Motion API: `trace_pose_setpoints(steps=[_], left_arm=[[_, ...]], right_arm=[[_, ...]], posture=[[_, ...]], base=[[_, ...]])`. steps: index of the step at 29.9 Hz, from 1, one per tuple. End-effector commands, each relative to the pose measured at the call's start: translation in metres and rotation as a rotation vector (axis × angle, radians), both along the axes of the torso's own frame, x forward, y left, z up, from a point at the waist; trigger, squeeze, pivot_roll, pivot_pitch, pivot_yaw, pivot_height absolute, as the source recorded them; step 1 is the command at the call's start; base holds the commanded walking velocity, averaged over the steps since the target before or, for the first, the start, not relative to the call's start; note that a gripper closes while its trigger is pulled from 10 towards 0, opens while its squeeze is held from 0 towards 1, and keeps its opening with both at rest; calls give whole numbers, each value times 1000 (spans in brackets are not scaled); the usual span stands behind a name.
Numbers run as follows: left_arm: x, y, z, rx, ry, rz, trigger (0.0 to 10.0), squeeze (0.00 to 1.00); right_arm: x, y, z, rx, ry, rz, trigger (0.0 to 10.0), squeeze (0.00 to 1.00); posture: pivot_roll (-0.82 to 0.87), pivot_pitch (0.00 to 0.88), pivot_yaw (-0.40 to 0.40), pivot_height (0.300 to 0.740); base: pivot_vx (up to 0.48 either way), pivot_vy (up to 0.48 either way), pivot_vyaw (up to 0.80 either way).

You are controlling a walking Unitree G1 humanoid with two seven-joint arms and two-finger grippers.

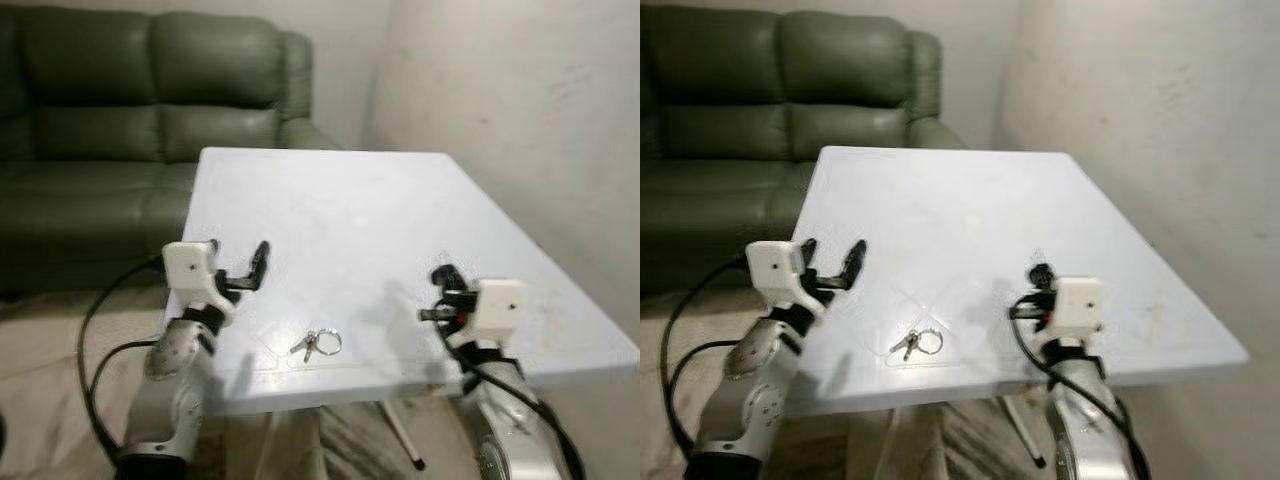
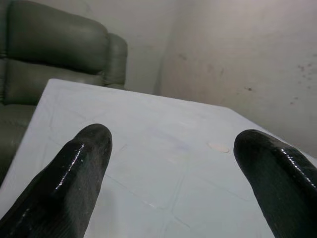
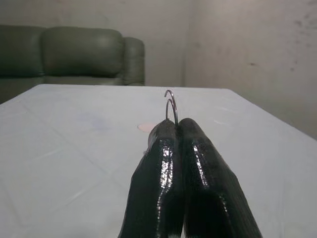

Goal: Hang keys on a hook

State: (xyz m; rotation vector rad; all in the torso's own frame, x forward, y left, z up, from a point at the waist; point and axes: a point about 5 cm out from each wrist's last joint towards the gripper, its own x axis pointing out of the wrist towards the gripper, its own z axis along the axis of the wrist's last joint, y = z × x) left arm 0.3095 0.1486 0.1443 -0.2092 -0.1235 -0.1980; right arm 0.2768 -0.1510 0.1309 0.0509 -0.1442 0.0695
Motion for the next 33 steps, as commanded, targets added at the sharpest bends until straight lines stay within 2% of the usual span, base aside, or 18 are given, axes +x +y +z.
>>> trace_pose_setpoints(steps=[1,16,33], left_arm=[[2,-10,0,-7,13,-32,10000,0],[5,-11,-7,-42,103,-21,10000,0],[7,-11,-5,-18,94,-3,10000,0]], right_arm=[[1,-8,3,-15,-9,-22,10000,0],[-1,-1,2,-12,-1,-9,10000,0],[1,1,3,-9,-1,-11,10000,0]], posture=[[-28,0,-54,740],[-34,13,-55,740],[-34,5,-51,740]], base=[[0,0,-750],[0,0,-750],[0,0,-749]])
